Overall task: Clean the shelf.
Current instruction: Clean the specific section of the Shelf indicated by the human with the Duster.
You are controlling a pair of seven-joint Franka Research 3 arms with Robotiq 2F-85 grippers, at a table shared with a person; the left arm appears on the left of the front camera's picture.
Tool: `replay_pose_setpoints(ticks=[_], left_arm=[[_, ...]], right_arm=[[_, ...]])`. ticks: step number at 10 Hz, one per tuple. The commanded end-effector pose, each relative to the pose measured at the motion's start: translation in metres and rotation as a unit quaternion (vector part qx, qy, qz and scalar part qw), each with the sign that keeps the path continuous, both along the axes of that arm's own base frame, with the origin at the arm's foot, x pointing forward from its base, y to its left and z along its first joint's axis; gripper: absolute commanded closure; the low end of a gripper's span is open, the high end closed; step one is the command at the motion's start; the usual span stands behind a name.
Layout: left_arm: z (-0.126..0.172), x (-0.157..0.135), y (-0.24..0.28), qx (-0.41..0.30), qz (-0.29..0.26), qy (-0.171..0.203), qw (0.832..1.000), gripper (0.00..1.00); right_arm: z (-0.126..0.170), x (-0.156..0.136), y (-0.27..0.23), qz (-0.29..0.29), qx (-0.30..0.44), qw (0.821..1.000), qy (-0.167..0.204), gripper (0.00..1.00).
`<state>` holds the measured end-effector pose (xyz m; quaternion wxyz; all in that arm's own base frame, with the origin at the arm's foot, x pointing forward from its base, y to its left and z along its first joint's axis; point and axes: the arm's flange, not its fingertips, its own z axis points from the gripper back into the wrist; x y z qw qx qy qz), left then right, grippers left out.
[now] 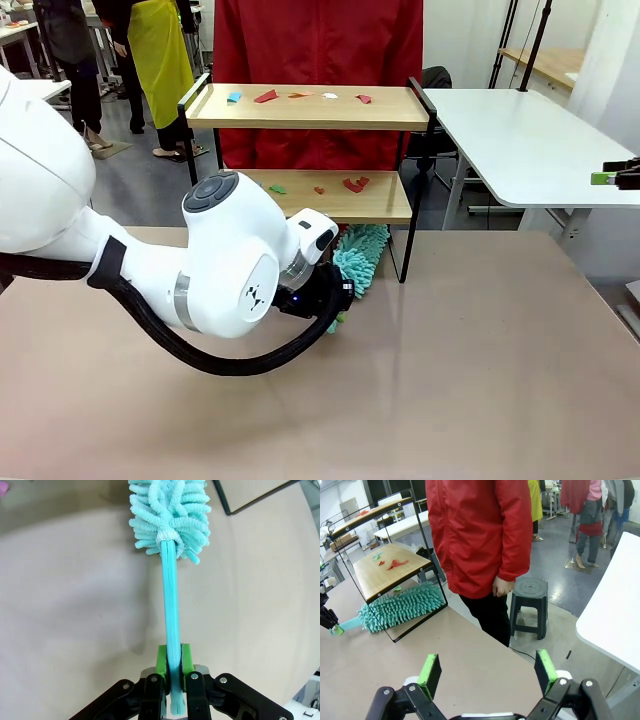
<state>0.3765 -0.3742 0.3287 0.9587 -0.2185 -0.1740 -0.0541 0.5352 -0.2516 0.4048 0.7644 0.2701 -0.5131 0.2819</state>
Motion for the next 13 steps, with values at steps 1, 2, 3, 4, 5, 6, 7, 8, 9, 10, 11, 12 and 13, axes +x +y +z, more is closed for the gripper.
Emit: replay_pose_setpoints(ticks=[1, 2, 3, 4, 5, 6, 7, 8, 9, 10, 11, 12, 13], left_arm=[[0.007, -0.008, 0.004, 0.022, 0.034, 0.002, 0.999, 0.87], [0.006, -0.01, 0.01, 0.032, 0.042, -0.001, 0.999, 0.87], [0.005, -0.011, 0.017, 0.037, 0.049, 0.001, 0.998, 0.87], [0.007, -0.012, 0.025, 0.043, 0.057, -0.005, 0.997, 0.87], [0.009, -0.015, 0.034, 0.05, 0.067, -0.012, 0.996, 0.87], [0.012, -0.014, 0.043, 0.062, 0.076, -0.021, 0.995, 0.87], [0.014, -0.016, 0.05, 0.072, 0.08, -0.024, 0.994, 0.87], [0.016, -0.016, 0.056, 0.082, 0.081, -0.027, 0.993, 0.87], [0.017, -0.015, 0.066, 0.096, 0.084, -0.028, 0.991, 0.87], [0.017, -0.015, 0.075, 0.108, 0.086, -0.029, 0.99, 0.87], [0.017, -0.017, 0.084, 0.121, 0.091, -0.028, 0.988, 0.87], [0.017, -0.018, 0.094, 0.141, 0.098, -0.033, 0.985, 0.87], [0.016, -0.02, 0.102, 0.158, 0.107, -0.037, 0.981, 0.87]], right_arm=[[0.001, -0.001, 0.002, 0.001, -0.001, 1.0, 0.0, 0.0], [0.001, -0.001, 0.002, 0.001, -0.001, 1.0, 0.0, 0.0], [0.001, -0.001, 0.002, 0.001, -0.001, 1.0, 0.0, 0.0], [0.001, -0.001, 0.002, 0.001, -0.001, 1.0, 0.0, 0.0], [0.001, -0.001, 0.002, 0.001, -0.001, 1.0, 0.0, 0.0], [0.001, -0.001, 0.002, 0.001, -0.001, 1.0, 0.0, 0.0], [0.001, -0.001, 0.002, 0.001, -0.001, 1.0, 0.0, 0.0], [0.001, -0.001, 0.002, 0.001, -0.001, 1.0, 0.0, 0.0], [0.001, -0.001, 0.002, 0.001, -0.001, 1.0, 0.0, 0.0], [0.001, -0.001, 0.002, 0.001, -0.001, 1.0, 0.0, 0.0], [0.001, -0.001, 0.002, 0.001, -0.001, 1.0, 0.0, 0.0], [0.001, -0.001, 0.002, 0.001, -0.001, 1.0, 0.0, 0.0], [0.001, -0.001, 0.002, 0.001, -0.001, 1.0, 0.0, 0.0]])
